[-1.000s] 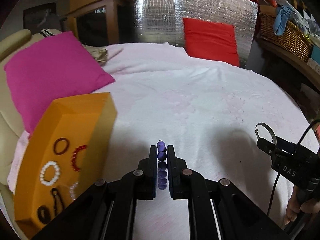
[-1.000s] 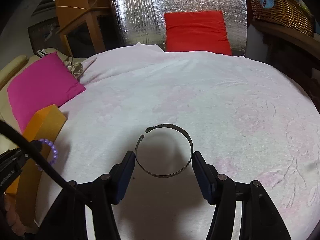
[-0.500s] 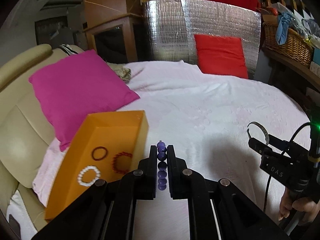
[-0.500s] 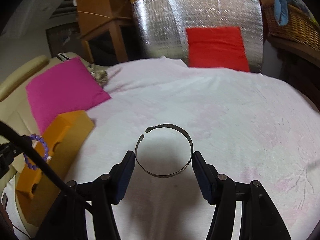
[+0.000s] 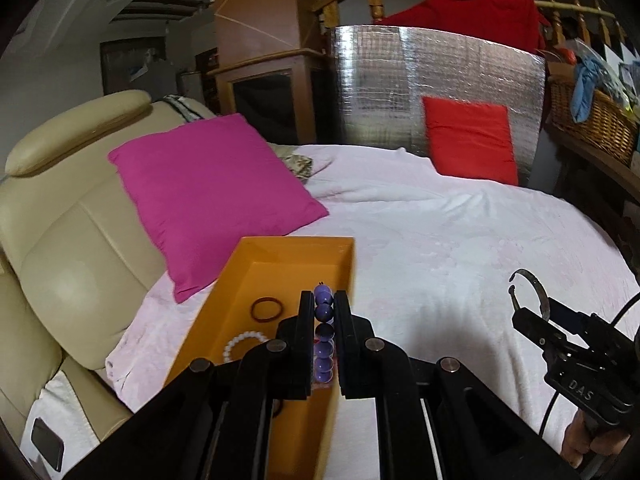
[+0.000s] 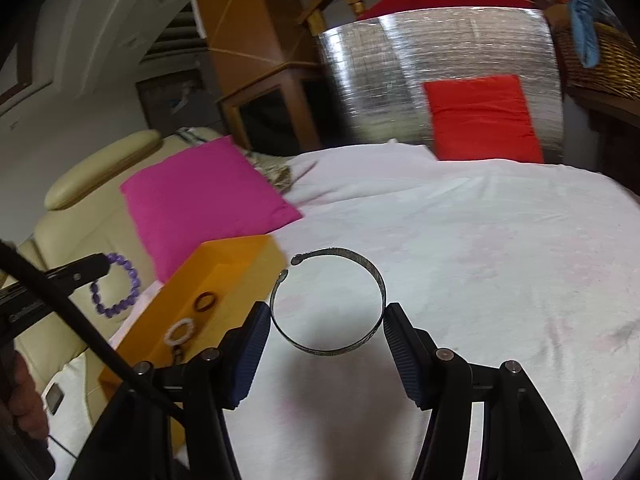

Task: Organize jewelry
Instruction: 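Carry the purple bracelet and bronze cuff into the orange box and open both tools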

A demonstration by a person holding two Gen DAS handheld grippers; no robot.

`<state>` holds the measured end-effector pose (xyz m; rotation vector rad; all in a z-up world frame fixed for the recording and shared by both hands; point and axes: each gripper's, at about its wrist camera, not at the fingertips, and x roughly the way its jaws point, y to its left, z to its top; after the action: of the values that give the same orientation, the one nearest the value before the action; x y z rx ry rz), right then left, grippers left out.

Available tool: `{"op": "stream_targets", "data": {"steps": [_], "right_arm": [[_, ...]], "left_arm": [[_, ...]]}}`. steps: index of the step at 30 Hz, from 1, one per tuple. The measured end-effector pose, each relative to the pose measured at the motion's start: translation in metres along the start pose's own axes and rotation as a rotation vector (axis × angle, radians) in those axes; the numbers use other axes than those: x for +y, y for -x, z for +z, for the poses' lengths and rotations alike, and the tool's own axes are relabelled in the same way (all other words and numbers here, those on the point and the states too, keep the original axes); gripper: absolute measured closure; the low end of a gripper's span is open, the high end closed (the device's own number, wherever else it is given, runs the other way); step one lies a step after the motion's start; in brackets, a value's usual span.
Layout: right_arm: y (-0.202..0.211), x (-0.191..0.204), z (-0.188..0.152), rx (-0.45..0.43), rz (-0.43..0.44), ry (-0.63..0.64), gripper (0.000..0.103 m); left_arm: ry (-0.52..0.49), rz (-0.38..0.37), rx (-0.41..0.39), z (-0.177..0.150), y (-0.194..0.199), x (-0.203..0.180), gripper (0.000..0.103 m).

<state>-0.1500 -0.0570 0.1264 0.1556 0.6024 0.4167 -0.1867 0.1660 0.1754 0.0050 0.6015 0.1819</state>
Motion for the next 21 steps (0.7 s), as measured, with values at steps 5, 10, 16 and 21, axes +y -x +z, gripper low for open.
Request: {"op": "stream_targets", "data": {"steps": [5, 10, 16, 21], "right_arm": [[-0.004, 0.039, 0.010, 0.010, 0.028, 0.069, 0.041], [-0.009, 0.077, 0.014, 0.019, 0.067, 0.124, 0.041], [-0.018, 0.117, 0.007, 0.070, 0.122, 0.173, 0.041], [-0.029, 0.140, 0.000, 0.127, 0.159, 0.201, 0.041]], "left_arm": [[0.056, 0.025, -0.003, -0.005, 0.002, 0.034, 0.093], [0.104, 0.056, 0.000, -0.011, 0.000, 0.064, 0.093], [0.146, 0.074, 0.012, -0.021, -0.005, 0.091, 0.093], [0.170, 0.084, 0.031, -0.031, -0.009, 0.108, 0.093]]}}
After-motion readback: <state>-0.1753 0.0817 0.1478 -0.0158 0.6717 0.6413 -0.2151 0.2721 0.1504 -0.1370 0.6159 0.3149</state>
